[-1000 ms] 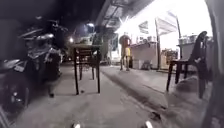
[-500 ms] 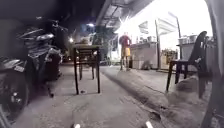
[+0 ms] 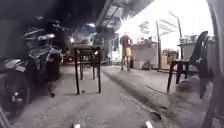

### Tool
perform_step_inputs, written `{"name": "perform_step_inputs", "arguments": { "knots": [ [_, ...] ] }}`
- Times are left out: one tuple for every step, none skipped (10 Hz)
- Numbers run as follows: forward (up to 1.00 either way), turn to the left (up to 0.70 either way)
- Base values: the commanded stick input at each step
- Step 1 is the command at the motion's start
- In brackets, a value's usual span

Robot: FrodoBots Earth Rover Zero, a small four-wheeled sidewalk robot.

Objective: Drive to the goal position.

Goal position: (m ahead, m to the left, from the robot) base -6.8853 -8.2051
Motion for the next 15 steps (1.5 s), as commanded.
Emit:
{"name": "perform_step_inputs", "arguments": {
  "knots": [
    [0.0, 0.7],
    [0.0, 0.7],
    [0.0, 0.7],
    [0.0, 0.7],
    [0.0, 0.7],
    [0.0, 0.7],
    [0.0, 0.7],
    [0.0, 0.7],
    [0.0, 0.7],
    [0.0, 0.7],
    [0.0, 0.7],
    [0.0, 0.7],
    [0.0, 0.7],
    [0.0, 0.7],
    [0.0, 0.7]
  ]
}}
